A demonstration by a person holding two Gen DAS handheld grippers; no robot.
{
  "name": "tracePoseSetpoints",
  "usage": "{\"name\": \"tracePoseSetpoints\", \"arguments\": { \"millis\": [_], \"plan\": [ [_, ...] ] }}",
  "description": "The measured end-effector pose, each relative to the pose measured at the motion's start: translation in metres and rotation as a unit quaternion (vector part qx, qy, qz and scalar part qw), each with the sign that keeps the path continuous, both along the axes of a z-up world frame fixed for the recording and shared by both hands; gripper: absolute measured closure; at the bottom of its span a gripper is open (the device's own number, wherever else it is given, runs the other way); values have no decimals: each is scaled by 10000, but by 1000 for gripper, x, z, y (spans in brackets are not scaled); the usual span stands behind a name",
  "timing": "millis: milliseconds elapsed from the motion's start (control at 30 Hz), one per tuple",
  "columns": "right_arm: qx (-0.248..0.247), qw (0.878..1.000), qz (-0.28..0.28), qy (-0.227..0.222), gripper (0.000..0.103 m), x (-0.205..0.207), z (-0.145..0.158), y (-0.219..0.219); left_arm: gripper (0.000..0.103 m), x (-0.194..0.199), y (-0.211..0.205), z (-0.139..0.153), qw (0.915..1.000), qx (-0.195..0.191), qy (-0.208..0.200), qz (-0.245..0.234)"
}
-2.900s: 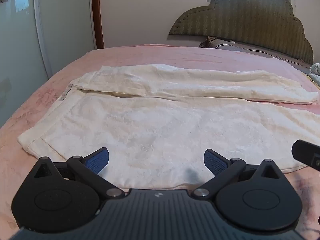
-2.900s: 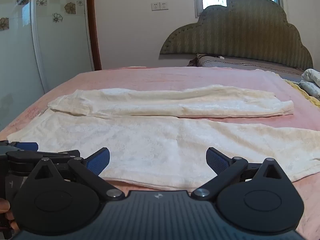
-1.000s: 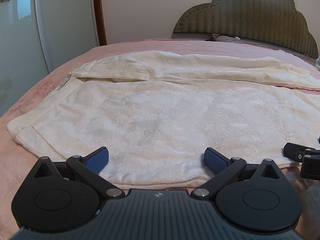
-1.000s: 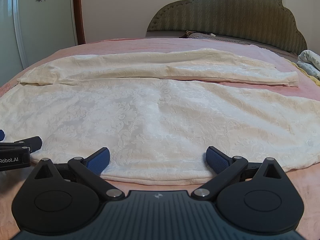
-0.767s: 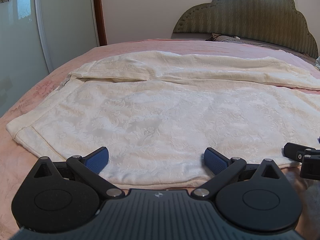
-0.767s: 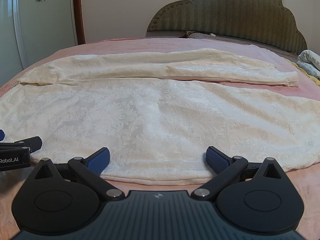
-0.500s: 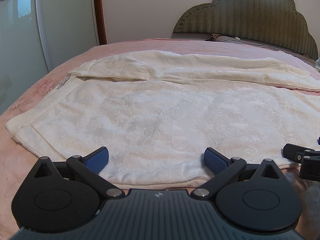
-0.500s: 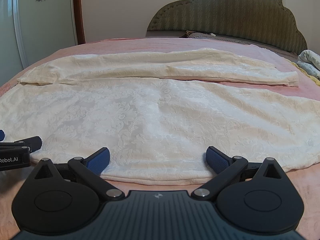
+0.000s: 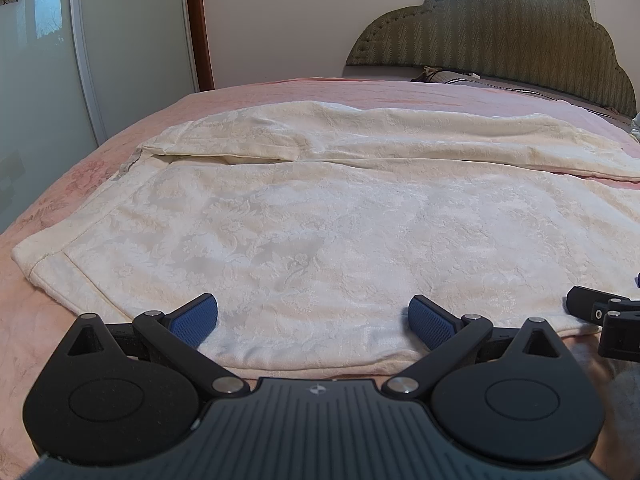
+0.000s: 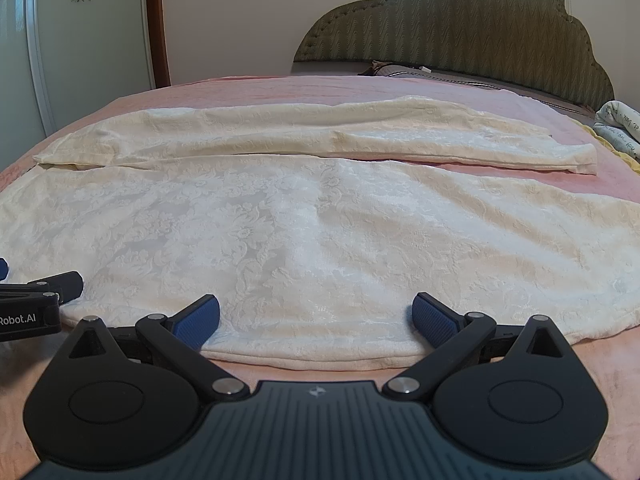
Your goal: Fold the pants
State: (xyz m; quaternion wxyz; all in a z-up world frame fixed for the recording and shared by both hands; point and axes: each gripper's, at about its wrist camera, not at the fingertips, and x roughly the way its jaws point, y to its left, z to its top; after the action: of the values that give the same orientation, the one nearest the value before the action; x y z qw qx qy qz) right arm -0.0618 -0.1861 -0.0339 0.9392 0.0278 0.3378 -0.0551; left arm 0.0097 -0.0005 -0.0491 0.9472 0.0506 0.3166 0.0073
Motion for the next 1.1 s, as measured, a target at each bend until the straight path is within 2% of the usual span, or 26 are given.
{"name": "tracePoseSetpoints", "arguments": {
  "millis": [1100],
  "plan": [
    [-8, 10000, -27, 34, 0, 2, -1, 2, 0, 0, 1, 0, 10000, -32, -9, -12]
  ]
}}
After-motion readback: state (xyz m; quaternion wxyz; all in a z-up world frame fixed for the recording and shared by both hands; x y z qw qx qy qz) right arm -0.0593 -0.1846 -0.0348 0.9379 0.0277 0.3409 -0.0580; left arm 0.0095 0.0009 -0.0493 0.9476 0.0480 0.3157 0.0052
